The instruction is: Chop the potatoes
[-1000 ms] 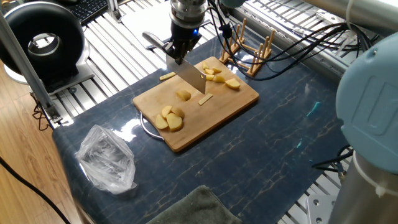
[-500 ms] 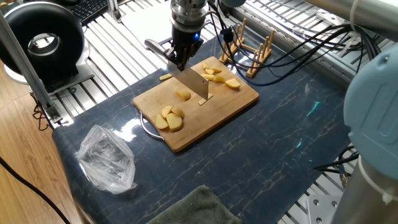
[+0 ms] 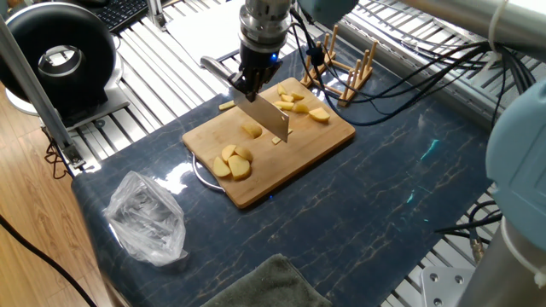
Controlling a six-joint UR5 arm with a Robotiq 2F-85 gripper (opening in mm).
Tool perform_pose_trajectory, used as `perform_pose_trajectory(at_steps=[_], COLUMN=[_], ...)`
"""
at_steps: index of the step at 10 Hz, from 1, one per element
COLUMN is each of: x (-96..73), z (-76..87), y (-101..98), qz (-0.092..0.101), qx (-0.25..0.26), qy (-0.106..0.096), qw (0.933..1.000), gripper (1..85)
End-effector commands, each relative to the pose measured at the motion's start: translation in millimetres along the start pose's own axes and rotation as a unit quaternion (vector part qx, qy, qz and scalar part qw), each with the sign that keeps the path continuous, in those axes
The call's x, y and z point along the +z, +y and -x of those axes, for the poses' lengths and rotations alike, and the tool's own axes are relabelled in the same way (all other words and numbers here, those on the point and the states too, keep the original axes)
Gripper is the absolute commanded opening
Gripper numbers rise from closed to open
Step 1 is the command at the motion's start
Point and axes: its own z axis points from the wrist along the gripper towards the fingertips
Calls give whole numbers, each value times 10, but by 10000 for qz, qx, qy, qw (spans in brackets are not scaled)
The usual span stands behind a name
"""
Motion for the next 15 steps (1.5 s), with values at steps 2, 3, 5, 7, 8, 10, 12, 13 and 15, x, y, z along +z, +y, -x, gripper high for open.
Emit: perform_pose_trajectory(at_steps=[2,3,5,7,8,10,12,13,15], x=[88,104,108,112,115,120,133,134,133], z=[-5,-1,4,13,13,3,-7,-15,-23], y=[-32,-40,-39,-45,-46,-48,-29,-27,5], qz=[121,128,135,127,127,128,137,138,208], qx=[-42,-48,-46,-40,-40,-17,31,61,220], qy=[-168,-191,-199,-214,-214,-199,-191,-175,-160], qw=[9998,9997,9997,9997,9997,9997,9997,9997,9994], gripper=[10,10,10,10,10,10,10,10,10])
